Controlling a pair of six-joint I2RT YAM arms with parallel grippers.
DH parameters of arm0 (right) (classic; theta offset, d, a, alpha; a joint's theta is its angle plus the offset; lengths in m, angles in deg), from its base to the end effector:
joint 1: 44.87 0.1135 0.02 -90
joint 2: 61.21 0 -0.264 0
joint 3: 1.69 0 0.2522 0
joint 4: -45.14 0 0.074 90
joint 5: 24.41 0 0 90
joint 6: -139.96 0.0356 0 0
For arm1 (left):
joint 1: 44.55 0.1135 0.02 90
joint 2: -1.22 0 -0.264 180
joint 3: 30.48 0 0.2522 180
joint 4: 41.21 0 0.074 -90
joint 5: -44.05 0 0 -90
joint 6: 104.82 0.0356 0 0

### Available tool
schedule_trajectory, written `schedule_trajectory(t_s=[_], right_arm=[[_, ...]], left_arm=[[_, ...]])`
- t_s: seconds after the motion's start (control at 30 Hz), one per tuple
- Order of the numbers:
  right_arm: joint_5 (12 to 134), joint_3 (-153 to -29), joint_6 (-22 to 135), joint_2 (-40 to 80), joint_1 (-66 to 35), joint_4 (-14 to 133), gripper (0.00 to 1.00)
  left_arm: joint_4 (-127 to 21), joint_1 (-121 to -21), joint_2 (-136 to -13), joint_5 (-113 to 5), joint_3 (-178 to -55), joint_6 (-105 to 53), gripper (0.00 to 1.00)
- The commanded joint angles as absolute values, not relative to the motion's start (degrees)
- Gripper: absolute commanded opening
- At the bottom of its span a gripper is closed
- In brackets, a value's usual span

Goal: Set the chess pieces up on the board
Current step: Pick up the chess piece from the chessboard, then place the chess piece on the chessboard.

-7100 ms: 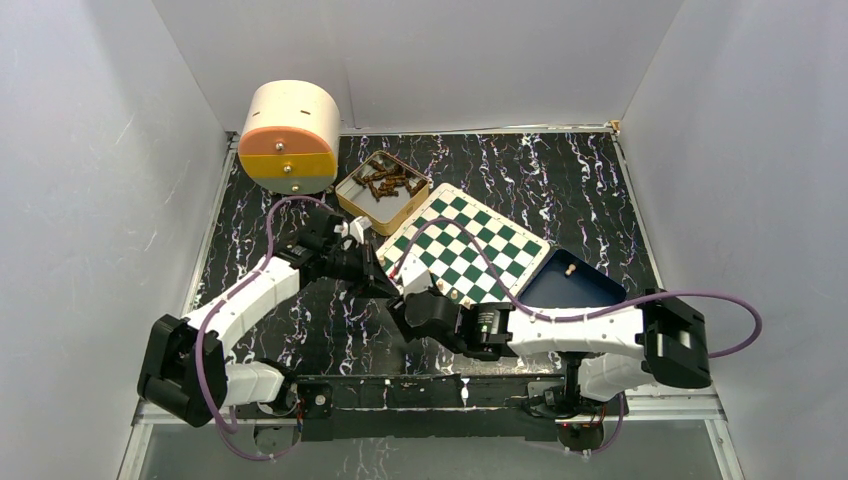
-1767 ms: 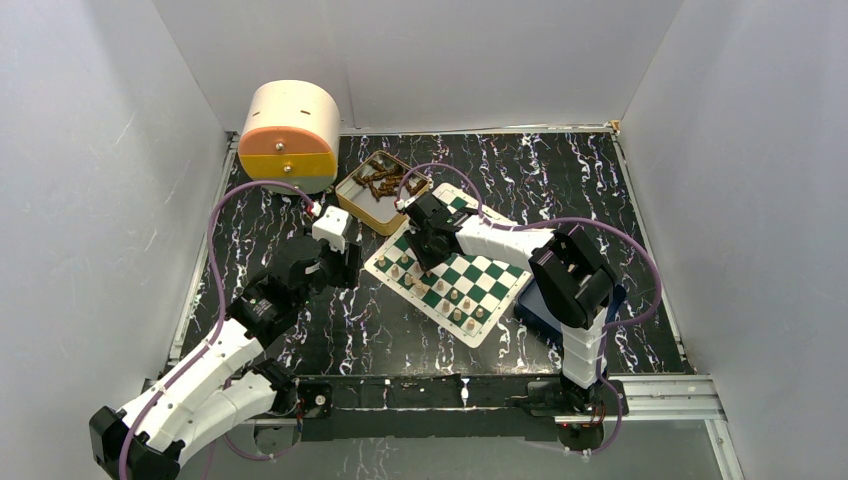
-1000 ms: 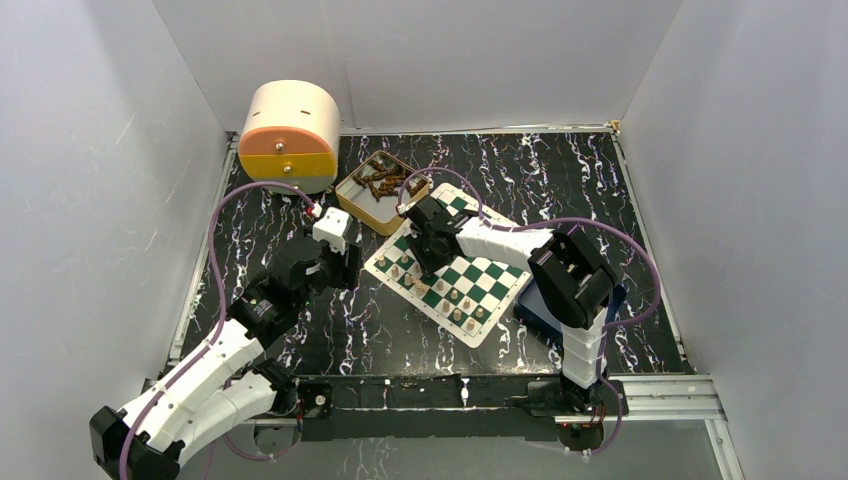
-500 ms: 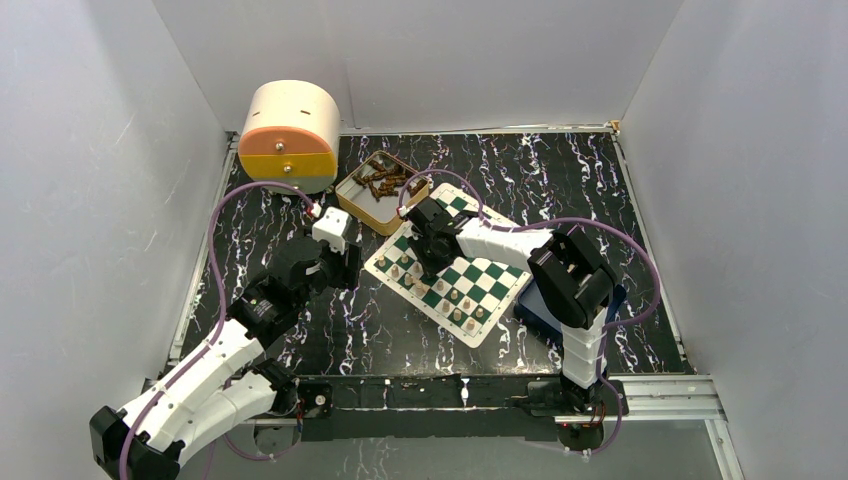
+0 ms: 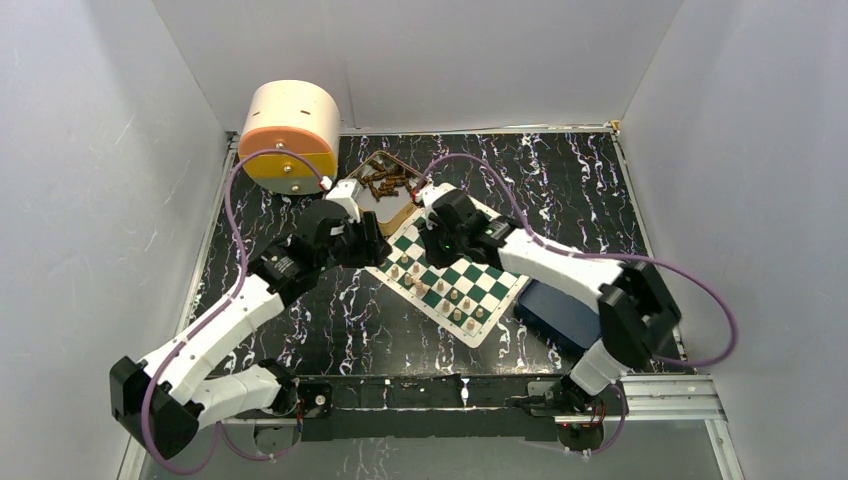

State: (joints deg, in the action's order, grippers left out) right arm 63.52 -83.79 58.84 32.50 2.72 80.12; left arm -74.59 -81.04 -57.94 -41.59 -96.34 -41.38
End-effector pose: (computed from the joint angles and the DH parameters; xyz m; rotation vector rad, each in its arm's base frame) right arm 0.2434 0.2645 0.2466 -0.7873 2.2940 0.4181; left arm 0.1889 -0.1364 0.3204 0.1320 2.0863 -0.6060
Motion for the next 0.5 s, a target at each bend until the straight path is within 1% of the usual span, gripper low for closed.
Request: schedule_trajectory(t_s=[0.0,0.1,0.23,0.47], right_arm=[[69.3,-75.7,56.6,21.6,2.6,66.7,0.2],[72.1,-71.5,56.1,16.3,2.5,62.1,0.2],[74.9,-68.5,56.5,12.3,2.6,59.5,0.2],[76.3,-65.5,58.1,8.6,2.7,55.8,0.2]], left_arm=[[-75.7,-80.7,-61.4,-53.6,-101.3,-55.3,0.5],[-70.4,-80.6,-63.6,-60.2,-101.6,-61.6,0.47],[-64.3,-80.5,-66.5,-65.8,-101.1,-67.9,0.37],[-62.3,-80.5,-70.1,-68.3,-100.5,-69.3,0.38]])
